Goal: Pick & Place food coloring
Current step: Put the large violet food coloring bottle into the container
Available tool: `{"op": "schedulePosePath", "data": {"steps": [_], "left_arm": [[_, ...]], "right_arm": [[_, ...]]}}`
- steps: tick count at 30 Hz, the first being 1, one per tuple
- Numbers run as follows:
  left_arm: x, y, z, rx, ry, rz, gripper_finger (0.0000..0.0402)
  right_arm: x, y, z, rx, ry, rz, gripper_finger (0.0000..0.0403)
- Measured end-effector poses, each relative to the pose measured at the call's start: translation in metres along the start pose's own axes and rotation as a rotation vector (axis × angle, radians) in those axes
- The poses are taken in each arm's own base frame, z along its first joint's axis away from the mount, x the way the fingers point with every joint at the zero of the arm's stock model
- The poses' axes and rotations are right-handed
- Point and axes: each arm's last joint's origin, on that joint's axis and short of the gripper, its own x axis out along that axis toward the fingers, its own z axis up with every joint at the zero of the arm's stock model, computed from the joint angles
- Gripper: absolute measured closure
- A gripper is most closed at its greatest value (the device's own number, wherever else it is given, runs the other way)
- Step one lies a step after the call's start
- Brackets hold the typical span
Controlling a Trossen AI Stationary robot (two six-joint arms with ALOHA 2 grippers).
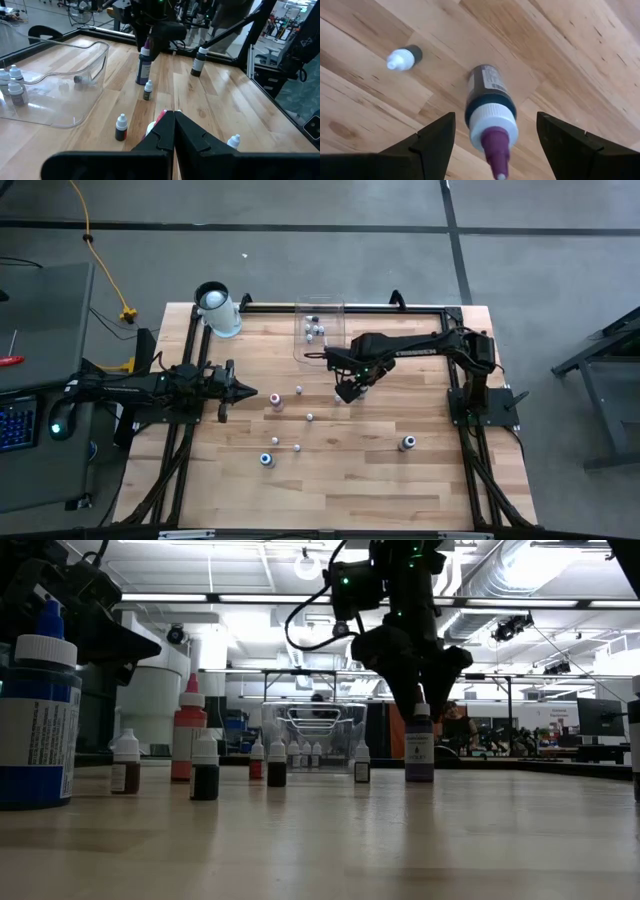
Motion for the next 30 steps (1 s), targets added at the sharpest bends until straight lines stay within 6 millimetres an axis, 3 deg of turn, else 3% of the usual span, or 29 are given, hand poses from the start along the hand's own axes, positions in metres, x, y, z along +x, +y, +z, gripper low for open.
{"op": "schedulePosePath", "data": {"steps": [7, 25, 30], "left_arm": [[0.0, 0.0, 0.0, 0.0, 0.0, 0.0, 0.0401], [0.0, 0.0, 0.0, 0.0, 0.0, 0.0, 0.0401], [0.0, 0.0, 0.0, 0.0, 0.0, 0.0, 0.0401]], "right_arm": [[-0.0019, 0.0008, 0.001, 0.0, -0.016, 0.015, 0.0155], [-0.0027, 0.0011, 0.0007, -0.026, -0.01, 0.026, 0.0275], [-0.0028, 0.0012, 0.0007, -0.027, -0.01, 0.026, 0.0288]]}}
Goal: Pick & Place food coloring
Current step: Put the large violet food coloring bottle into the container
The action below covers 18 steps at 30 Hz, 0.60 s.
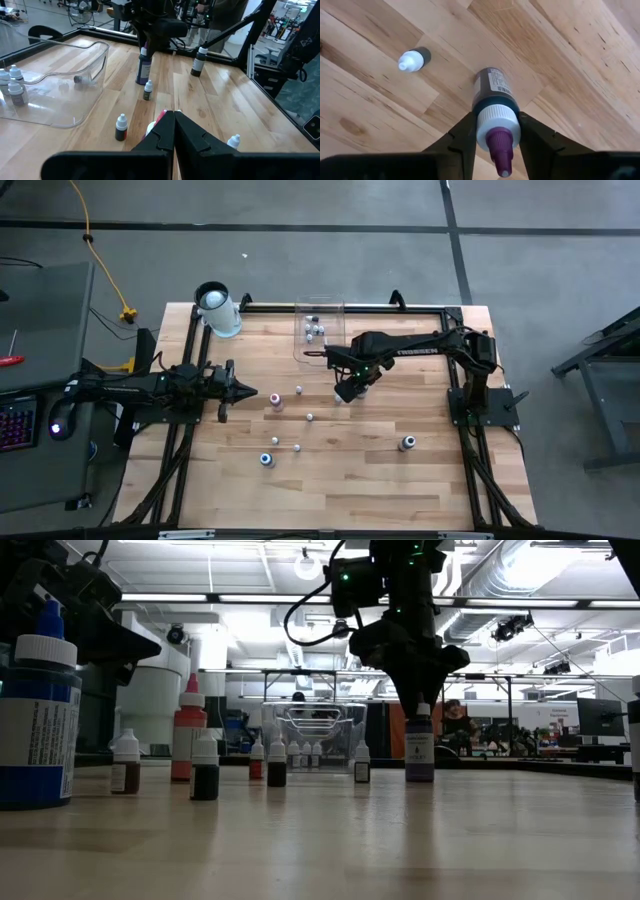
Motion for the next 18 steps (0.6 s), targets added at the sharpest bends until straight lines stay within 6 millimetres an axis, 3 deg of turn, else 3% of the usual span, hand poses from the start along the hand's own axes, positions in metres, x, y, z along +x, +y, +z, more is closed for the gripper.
{"op": "schedulePosePath", "data": {"steps": [7, 18], "left_arm": [[0.0, 0.0, 0.0, 0.0, 0.0, 0.0, 0.0401], [0.0, 0.0, 0.0, 0.0, 0.0, 0.0, 0.0401]], "right_arm": [[-0.003, -0.001, -0.001, 0.0, -0.004, 0.012, 0.0287], [-0.033, -0.008, -0.011, -0.002, -0.065, 0.065, 0.029]]}}
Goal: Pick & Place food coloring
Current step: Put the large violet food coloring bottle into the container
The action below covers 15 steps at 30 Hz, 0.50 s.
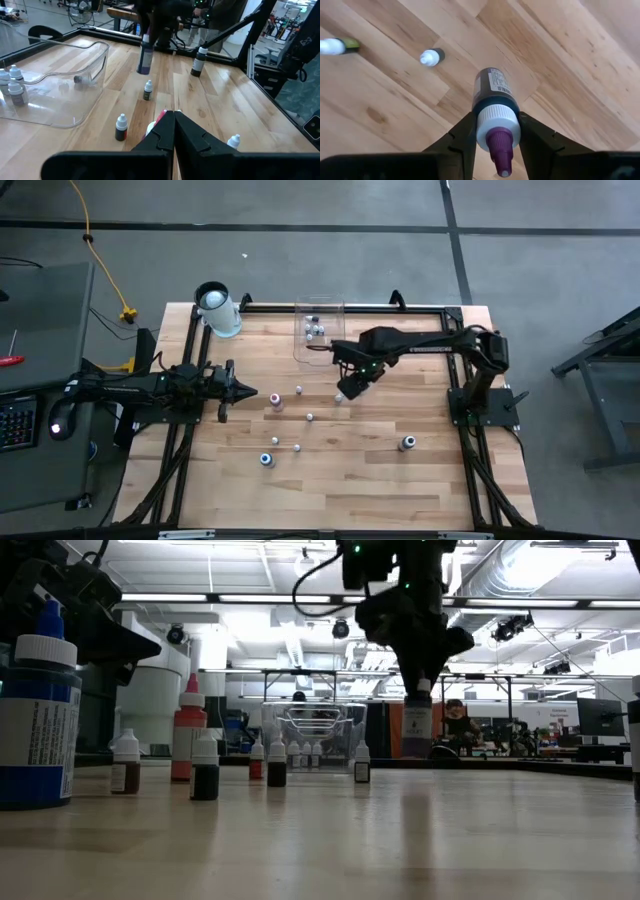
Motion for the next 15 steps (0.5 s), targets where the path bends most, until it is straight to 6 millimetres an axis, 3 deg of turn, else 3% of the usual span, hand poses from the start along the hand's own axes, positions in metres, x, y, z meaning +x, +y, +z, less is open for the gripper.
{"op": "schedulePosePath", "data": {"steps": [7, 15], "left_arm": [[0.0, 0.0, 0.0, 0.0, 0.0, 0.0, 0.0401], [0.0, 0.0, 0.0, 0.0, 0.001, 0.0, 0.0401]], "right_arm": [[-0.039, -0.004, -0.004, 0.006, -0.136, 0.069, 0.029], [-0.106, -0.004, 0.017, 0.0, -0.361, 0.152, 0.029]]}}
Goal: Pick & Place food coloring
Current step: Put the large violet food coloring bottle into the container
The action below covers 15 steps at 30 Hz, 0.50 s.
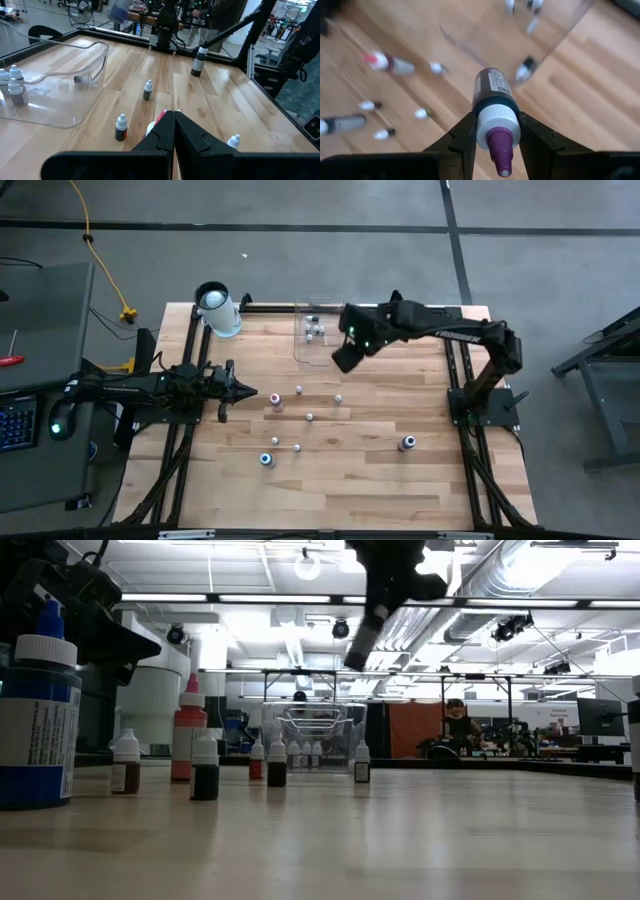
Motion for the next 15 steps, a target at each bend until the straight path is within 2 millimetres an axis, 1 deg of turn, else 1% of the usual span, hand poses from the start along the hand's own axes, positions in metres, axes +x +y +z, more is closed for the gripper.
{"op": "schedulePosePath", "data": {"steps": [4, 7, 9, 12, 15], "left_arm": [[0.0, 0.0, 0.0, 0.0, 0.0, 0.0, 0.0401], [0.0, 0.0, 0.0, 0.0, 0.001, 0.0, 0.0401], [0.0, 0.0, 0.0, 0.0, 0.001, 0.001, 0.0401], [0.0, 0.0, 0.0, 0.0, 0.001, 0.002, 0.0401], [0.0, 0.0, 0.0, 0.0, 0.003, 0.003, 0.0401]], "right_arm": [[-0.02, -0.001, 0.017, -0.004, -0.093, 0.0, 0.029], [-0.031, 0.002, 0.03, -0.006, -0.159, 0.001, 0.029], [-0.032, 0.006, 0.038, -0.017, -0.171, 0.011, 0.029], [-0.027, 0.012, 0.051, -0.037, -0.167, 0.013, 0.029], [-0.022, 0.015, 0.065, -0.053, -0.147, -0.003, 0.029]]}}
